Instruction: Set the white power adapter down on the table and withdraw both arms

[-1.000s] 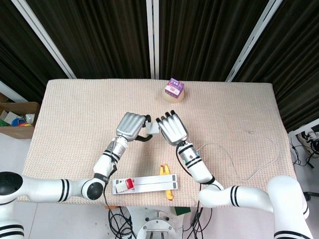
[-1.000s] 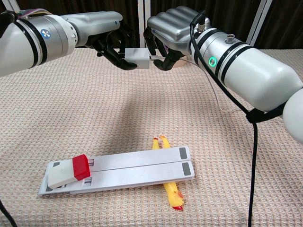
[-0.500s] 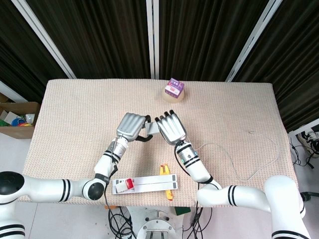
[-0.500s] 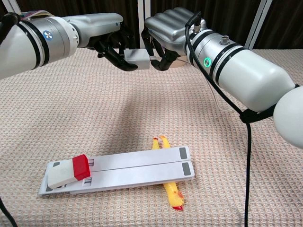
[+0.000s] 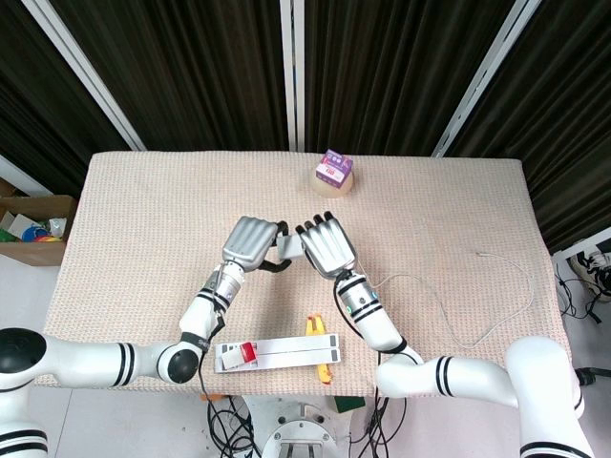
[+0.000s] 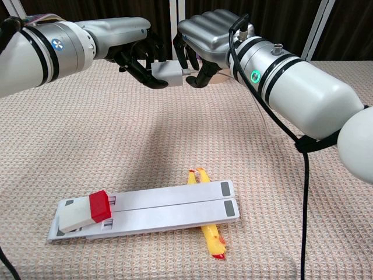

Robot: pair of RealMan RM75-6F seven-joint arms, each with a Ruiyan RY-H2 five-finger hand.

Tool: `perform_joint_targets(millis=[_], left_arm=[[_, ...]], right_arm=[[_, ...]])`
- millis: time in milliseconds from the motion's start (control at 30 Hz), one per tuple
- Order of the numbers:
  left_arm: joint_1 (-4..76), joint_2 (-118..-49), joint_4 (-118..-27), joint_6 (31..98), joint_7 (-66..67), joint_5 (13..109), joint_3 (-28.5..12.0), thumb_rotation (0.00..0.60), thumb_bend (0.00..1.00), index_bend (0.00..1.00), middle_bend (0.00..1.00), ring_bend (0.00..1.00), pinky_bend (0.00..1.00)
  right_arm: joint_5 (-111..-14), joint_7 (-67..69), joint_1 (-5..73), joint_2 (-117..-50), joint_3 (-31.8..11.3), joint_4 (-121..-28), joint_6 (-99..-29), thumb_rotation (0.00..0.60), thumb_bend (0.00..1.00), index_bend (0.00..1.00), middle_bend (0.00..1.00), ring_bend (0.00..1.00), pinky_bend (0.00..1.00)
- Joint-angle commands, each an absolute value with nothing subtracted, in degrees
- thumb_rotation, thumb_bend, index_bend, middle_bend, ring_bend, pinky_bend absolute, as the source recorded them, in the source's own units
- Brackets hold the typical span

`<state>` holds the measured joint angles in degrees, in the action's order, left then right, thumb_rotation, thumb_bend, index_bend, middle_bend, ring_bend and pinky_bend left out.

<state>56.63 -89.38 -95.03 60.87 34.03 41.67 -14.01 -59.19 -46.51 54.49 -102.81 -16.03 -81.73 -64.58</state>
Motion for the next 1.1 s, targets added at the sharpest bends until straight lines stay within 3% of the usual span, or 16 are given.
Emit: perform_joint_targets(millis=[33, 267, 567, 1100], left_arm=[[56.49, -89.13, -95.09, 60.85, 33.95, 41.79, -13.82, 0.455, 0.33, 0.55, 0.52, 0.77, 1.0], [56.57, -88.89, -95.39, 60.88, 34.11, 42.16, -13.65, 0.453, 0.33, 0.55, 0.52, 0.77, 1.0], [57.1, -89.39, -95.45, 61.09, 35.29, 42.0, -13.39, 0.452, 0.33, 0.55, 0.52, 0.77, 1.0], [57.88, -90.05, -95.16, 60.87, 36.19, 40.84, -13.47, 0.454, 0.34, 0.55, 0.52, 0.77, 1.0]], right_arm=[[-58.79, -46.89, 54.09, -102.13, -15.81, -82.31, -64.78, 0.6, 0.3, 0.49, 0.52, 0.39, 0.44], [-58.28, -47.09, 53.65, -101.41, -15.55, -83.01, -65.02, 0.6, 0.3, 0.49, 0.52, 0.39, 0.43], [-57.92, -46.61, 53.69, -101.63, -15.81, -82.81, -65.14, 0.6, 0.43, 0.64, 0.56, 0.39, 0.43], [-57.75, -46.08, 54.18, -102.65, -15.88, -81.89, -64.72, 0.6, 0.47, 0.65, 0.57, 0.39, 0.43]])
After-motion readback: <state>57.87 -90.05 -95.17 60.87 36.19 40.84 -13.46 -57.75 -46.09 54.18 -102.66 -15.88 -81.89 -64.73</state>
